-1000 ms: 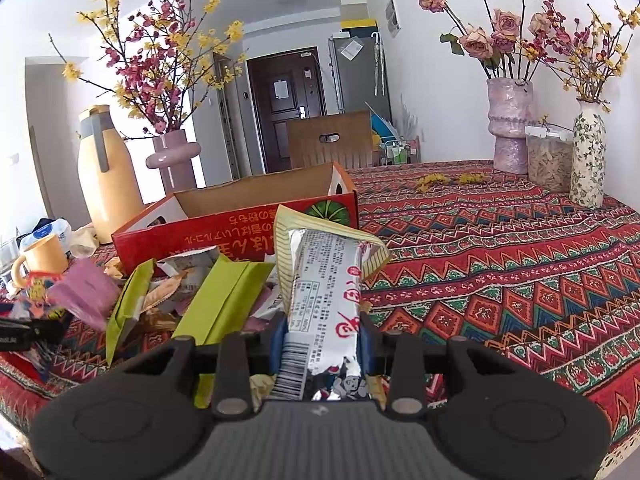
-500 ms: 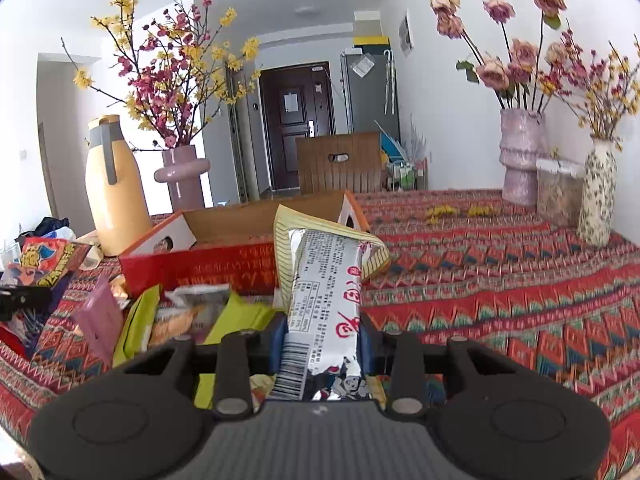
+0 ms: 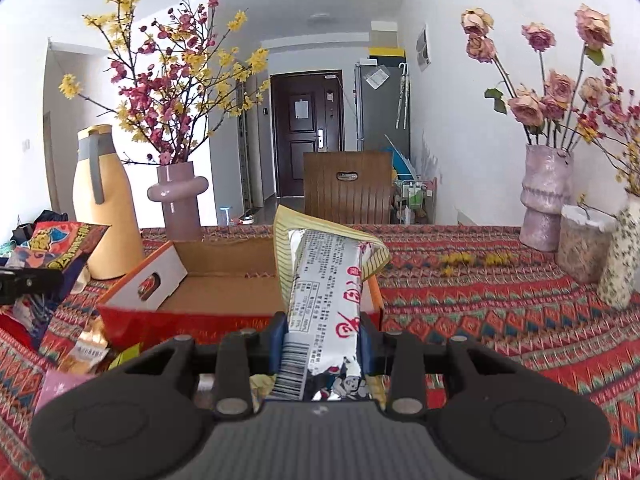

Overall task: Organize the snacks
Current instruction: 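Carry the wafer bar to the box with right gripper while left grasps red chip bag, then lower the red chip bag into the box and open the left gripper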

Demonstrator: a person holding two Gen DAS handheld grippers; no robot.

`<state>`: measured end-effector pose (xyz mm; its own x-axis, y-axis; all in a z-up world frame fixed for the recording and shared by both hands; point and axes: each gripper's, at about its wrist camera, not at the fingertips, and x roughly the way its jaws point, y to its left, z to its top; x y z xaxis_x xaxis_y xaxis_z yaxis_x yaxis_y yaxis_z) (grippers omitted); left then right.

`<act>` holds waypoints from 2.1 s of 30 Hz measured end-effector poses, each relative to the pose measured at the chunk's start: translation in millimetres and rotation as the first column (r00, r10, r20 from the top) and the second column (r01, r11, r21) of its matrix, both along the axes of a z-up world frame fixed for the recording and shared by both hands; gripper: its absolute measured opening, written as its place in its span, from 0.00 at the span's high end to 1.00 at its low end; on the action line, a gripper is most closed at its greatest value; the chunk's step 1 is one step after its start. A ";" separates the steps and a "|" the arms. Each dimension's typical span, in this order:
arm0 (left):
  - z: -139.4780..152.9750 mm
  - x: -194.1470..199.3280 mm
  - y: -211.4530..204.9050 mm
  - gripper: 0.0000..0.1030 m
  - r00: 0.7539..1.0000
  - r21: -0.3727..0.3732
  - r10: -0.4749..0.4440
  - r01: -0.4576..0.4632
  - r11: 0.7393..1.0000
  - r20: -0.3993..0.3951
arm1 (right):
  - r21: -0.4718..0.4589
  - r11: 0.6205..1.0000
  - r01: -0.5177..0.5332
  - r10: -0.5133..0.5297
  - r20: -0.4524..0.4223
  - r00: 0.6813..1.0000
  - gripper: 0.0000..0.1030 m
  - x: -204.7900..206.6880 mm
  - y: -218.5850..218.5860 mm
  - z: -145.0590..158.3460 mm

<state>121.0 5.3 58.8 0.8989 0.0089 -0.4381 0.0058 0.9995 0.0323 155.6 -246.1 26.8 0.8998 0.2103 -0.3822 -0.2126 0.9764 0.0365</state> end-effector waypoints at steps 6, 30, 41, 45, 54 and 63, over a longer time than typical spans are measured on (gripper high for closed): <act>3.6 36.1 2.0 0.40 1.000 -0.043 0.011 -0.011 0.999 0.002 | -0.019 1.000 -0.016 0.015 -0.014 1.000 0.66 49.4 12.7 13.6; -47.5 134.8 7.8 0.34 0.996 -0.093 0.025 -0.033 0.995 -0.087 | -0.033 0.998 -0.057 0.051 -0.167 0.985 0.50 164.1 53.0 -34.7; -33.5 114.1 7.7 0.00 0.999 -0.124 0.042 -0.039 0.991 0.021 | 0.058 0.998 -0.020 0.023 -0.053 0.998 0.00 146.4 31.5 -16.4; -30.8 113.2 7.5 0.00 0.998 -0.125 0.054 -0.051 0.991 0.021 | 0.068 0.998 -0.005 0.007 -0.031 0.999 0.00 144.4 28.8 -11.7; -3.5 85.3 6.3 0.00 0.994 -0.111 0.080 -0.071 0.991 0.076 | 0.051 0.999 0.008 -0.010 0.056 0.998 0.00 122.1 25.4 10.8; -1.6 48.7 7.7 0.00 0.996 -0.089 0.057 -0.051 0.995 0.072 | 0.004 1.000 -0.012 0.011 0.093 0.996 0.00 71.5 18.1 24.0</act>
